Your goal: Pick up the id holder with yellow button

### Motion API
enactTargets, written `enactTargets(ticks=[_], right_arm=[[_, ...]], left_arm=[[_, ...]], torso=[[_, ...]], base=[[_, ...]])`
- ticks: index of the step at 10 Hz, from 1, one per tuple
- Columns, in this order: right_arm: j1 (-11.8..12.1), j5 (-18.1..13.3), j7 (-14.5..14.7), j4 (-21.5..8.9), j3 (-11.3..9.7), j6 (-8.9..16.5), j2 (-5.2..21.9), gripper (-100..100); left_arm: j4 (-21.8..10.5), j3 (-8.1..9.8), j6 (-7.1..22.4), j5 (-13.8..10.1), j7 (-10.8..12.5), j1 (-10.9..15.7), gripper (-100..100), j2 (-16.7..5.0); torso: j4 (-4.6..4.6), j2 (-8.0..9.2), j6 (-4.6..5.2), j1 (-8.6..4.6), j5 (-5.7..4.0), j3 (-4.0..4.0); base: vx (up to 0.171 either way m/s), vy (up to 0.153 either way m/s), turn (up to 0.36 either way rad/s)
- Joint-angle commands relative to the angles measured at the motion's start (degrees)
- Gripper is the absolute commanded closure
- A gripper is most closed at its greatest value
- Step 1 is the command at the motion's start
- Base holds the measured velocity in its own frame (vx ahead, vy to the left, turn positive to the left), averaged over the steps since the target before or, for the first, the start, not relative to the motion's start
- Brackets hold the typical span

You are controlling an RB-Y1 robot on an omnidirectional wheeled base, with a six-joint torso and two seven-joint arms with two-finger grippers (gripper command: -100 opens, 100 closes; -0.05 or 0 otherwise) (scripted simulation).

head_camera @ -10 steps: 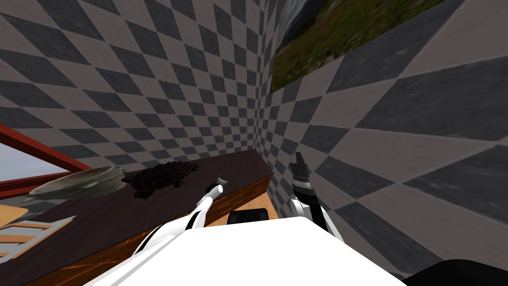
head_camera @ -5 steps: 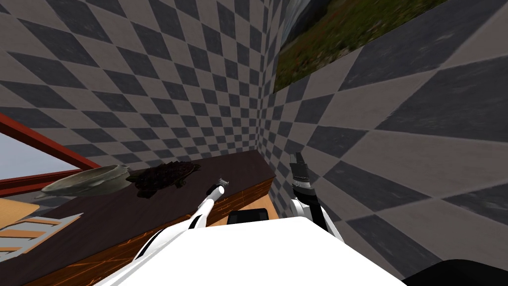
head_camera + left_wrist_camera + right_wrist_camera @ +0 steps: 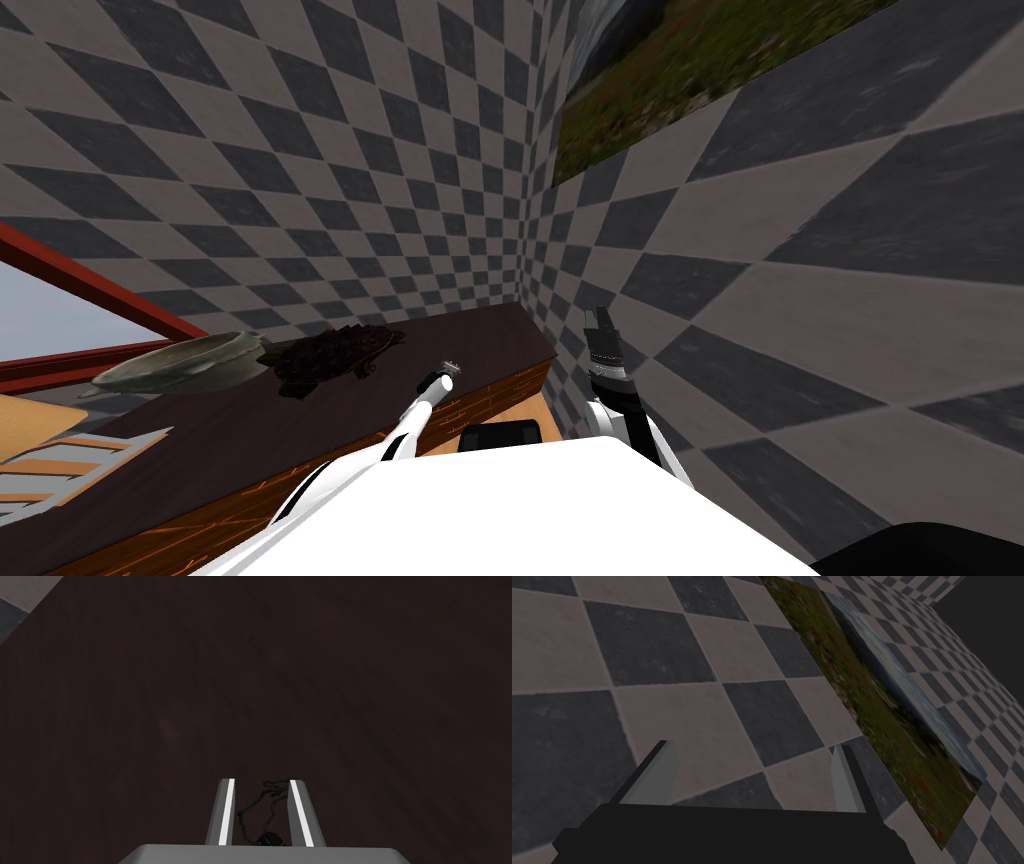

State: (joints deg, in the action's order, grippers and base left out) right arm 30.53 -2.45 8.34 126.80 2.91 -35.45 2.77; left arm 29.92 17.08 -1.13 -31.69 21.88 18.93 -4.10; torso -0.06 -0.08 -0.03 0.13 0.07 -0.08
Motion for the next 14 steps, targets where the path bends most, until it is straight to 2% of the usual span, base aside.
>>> enactTargets(ticks=[1, 2, 3, 4, 12, 13, 14], right_arm=[[0.0, 0.0, 0.0, 0.0, 0.0, 0.0, 0.0, 0], [0.0, 0.0, 0.0, 0.0, 0.0, 0.0, 0.0, 0], [0.0, 0.0, 0.0, 0.0, 0.0, 0.0, 0.0, 0], [0.0, 0.0, 0.0, 0.0, 0.0, 0.0, 0.0, 0], [0.0, 0.0, 0.0, 0.0, 0.0, 0.0, 0.0, 0], [0.0, 0.0, 0.0, 0.0, 0.0, 0.0, 0.0, 0], [0.0, 0.0, 0.0, 0.0, 0.0, 0.0, 0.0, 0]], left_arm=[[0.0, 0.00, 0.0, 0.0, 0.0, 0.0, 100, 0.0], [0.0, -0.01, 0.0, 0.0, 0.0, 0.0, 100, 0.0], [0.0, -0.01, 0.0, 0.0, 0.0, 0.0, 0, 0.0], [-0.5, 0.92, 0.2, 1.8, 1.8, 0.5, 100, -0.5], [-5.2, 2.23, 0.5, 10.0, 13.0, 4.4, 100, -4.6], [-5.4, 1.81, 0.3, 9.1, 12.0, 4.4, 100, -4.4], [-5.6, 1.66, 0.2, 9.2, 12.5, 4.5, 0, -4.5]], torso=[[0.00, 0.00, 0.00, 0.00, 0.00, 0.00], [-0.01, -0.03, -0.01, 0.01, 0.00, -0.02], [-0.01, -0.04, -0.01, 0.01, 0.00, -0.02], [-0.01, -0.05, -0.01, 0.02, 0.00, -0.03], [0.06, 0.21, -0.02, -0.05, 0.01, 0.13], [0.05, 0.20, -0.02, -0.06, 0.01, 0.12], [0.04, 0.12, -0.04, -0.01, 0.02, 0.08]], base=[[0.000, 0.000, 0.000], [0.000, 0.000, 0.000], [0.000, 0.000, 0.000], [-0.020, -0.003, -0.072], [-0.062, -0.021, -0.073], [-0.026, -0.012, -0.014], [0.000, 0.000, 0.000]])
